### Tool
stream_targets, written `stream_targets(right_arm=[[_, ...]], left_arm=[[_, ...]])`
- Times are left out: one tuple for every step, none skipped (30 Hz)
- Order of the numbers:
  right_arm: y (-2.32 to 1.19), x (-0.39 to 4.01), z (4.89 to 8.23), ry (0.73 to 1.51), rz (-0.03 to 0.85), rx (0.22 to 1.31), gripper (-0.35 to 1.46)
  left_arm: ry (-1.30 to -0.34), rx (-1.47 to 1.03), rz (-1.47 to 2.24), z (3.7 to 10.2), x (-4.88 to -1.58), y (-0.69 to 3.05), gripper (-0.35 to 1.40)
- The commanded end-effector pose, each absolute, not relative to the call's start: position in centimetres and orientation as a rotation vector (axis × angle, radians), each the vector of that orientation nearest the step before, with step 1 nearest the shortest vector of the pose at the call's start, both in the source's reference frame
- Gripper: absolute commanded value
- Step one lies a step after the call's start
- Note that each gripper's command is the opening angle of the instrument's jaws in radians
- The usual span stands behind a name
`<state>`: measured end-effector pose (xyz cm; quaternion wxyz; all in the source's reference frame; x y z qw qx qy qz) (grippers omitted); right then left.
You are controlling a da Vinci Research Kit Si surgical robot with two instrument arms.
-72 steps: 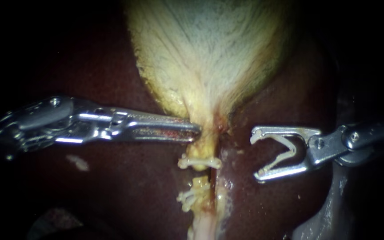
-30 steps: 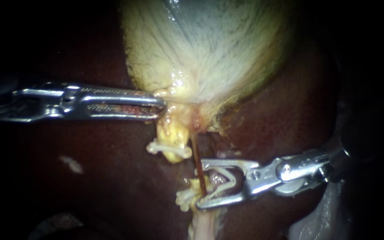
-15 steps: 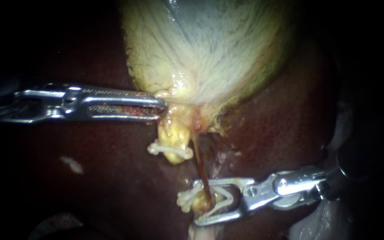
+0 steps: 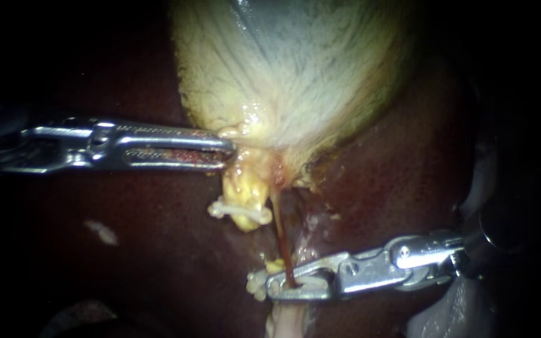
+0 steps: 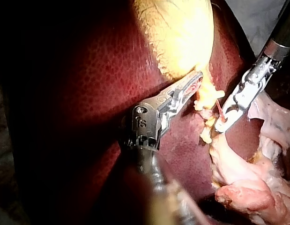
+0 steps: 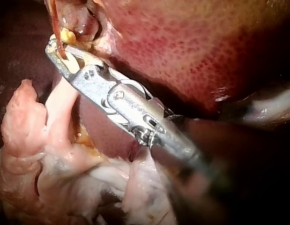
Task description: Clipping first clip right tube
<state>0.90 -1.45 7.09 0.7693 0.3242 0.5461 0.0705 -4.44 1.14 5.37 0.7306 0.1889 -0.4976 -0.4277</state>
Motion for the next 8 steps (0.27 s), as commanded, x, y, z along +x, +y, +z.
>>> stream_targets(right_arm=[[-1.46,0.90,7.09,1.183,0.156,0.709,-0.35],[-1.46,0.91,7.09,1.183,0.156,0.709,-0.35],[-1.46,0.91,7.09,1.183,0.155,0.709,-0.35],[-1.46,0.91,7.09,1.183,0.155,0.709,-0.35],[-1.46,0.91,7.09,1.183,0.155,0.709,-0.35],[-1.46,0.91,7.09,1.183,0.155,0.709,-0.35],[-1.46,0.90,7.09,1.181,0.159,0.713,-0.35],[-1.47,0.90,7.09,1.181,0.159,0.713,-0.35]], left_arm=[[-1.095,0.416,-0.942,5.37,-4.44,1.15,-0.35],[-1.095,0.416,-0.942,5.37,-4.44,1.15,-0.35],[-1.095,0.416,-0.942,5.38,-4.44,1.15,-0.35],[-1.095,0.416,-0.942,5.38,-4.44,1.15,-0.35],[-1.095,0.416,-0.942,5.38,-4.44,1.15,-0.35],[-1.095,0.416,-0.942,5.38,-4.44,1.15,-0.35],[-1.095,0.416,-0.942,5.38,-4.43,1.15,-0.35],[-1.095,0.416,-0.942,5.38,-4.43,1.15,-0.35]])
